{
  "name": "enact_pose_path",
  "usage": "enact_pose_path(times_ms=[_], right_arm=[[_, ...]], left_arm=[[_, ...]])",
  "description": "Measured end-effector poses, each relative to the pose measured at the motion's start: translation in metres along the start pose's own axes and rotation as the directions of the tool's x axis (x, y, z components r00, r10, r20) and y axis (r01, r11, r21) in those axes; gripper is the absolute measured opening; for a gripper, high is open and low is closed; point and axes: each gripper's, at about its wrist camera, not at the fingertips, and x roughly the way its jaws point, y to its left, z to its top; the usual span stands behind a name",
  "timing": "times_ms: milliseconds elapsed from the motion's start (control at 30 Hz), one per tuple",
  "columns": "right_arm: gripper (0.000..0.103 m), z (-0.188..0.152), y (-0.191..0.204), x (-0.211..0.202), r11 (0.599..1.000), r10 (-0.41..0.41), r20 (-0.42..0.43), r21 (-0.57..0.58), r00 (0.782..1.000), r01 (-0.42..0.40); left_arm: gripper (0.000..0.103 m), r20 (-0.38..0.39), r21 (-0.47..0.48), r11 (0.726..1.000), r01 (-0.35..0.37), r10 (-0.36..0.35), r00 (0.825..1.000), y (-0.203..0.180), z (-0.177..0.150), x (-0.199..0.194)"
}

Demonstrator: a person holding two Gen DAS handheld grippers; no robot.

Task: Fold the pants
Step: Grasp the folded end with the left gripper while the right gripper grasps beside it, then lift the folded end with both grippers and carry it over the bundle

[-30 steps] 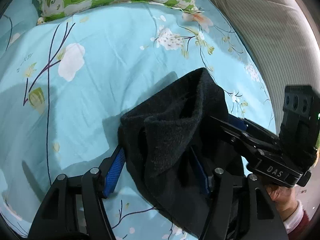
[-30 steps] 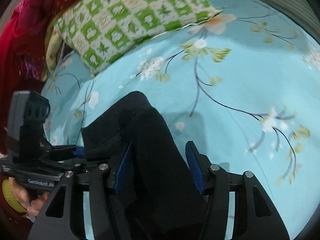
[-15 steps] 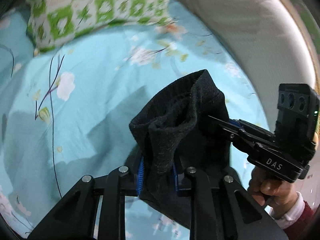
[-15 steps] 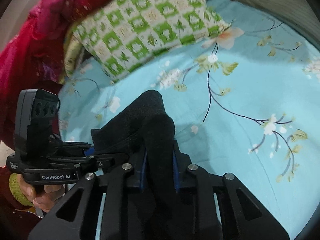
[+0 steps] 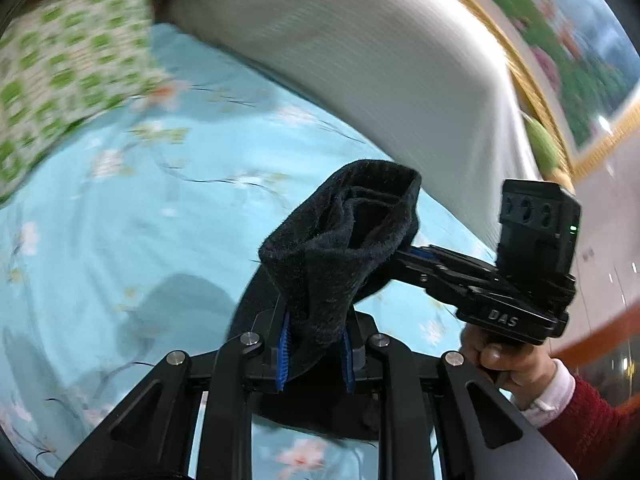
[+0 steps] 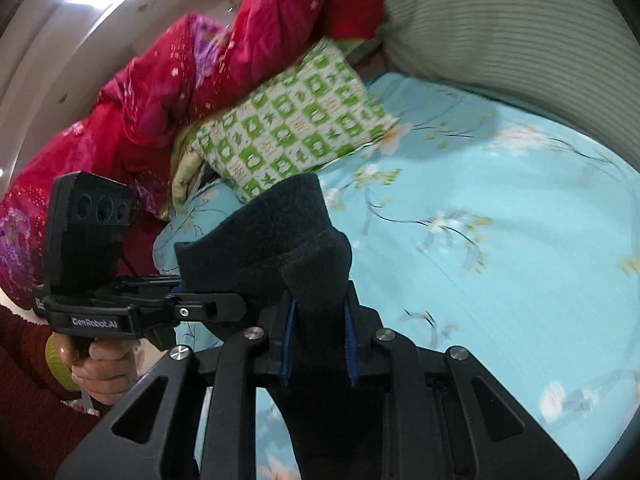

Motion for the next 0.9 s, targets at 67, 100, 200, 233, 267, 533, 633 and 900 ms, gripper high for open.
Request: enact_pose_path(times_ms=[67, 100, 200, 233, 267, 533, 633, 900], right_arm=[[0.022, -0.014, -0.007, -0.023, 0.999, -0.025, 0.025, 0.034, 0.999, 0.024], [0.022, -0.019, -0.009, -0.032, 0.998, -0.035, 0.034, 0.047, 0.999, 0.033], [0.022, -0.041, -0.019, -0.063, 0.993, -0.076, 0.070, 0.101, 0.995, 0.068], [0.022, -0.054, -0.023, -0.074, 0.988, -0.092, 0.084, 0.128, 0.992, 0.081], [0.021, -0.061, -0.027, -0.081, 0.984, -0.105, 0.100, 0.152, 0.989, 0.089], [0.020, -0.129, -0.049, -0.127, 0.948, -0.195, 0.175, 0.288, 0.965, 0.140], [0.020, -0.148, -0.054, -0.136, 0.935, -0.222, 0.188, 0.319, 0.957, 0.155], [0.020, -0.194, -0.069, -0.146, 0.898, -0.277, 0.191, 0.401, 0.942, 0.182]], left_arm=[[0.019, -0.026, 0.049, 0.998, 0.031, -0.030, 0.999, -0.023, -0.005, 0.007], [0.019, -0.039, 0.068, 0.997, 0.045, -0.043, 0.998, -0.033, -0.007, 0.010], [0.019, -0.090, 0.143, 0.986, 0.091, -0.079, 0.993, -0.069, -0.023, 0.020], [0.019, -0.109, 0.168, 0.980, 0.104, -0.087, 0.990, -0.080, -0.028, 0.025], [0.019, -0.131, 0.197, 0.973, 0.120, -0.095, 0.987, -0.092, -0.035, 0.028], [0.019, -0.271, 0.333, 0.922, 0.195, -0.105, 0.957, -0.149, -0.080, 0.065], [0.019, -0.315, 0.372, 0.905, 0.209, -0.089, 0.945, -0.163, -0.099, 0.078], [0.019, -0.385, 0.479, 0.849, 0.223, -0.025, 0.923, -0.186, -0.138, 0.111]])
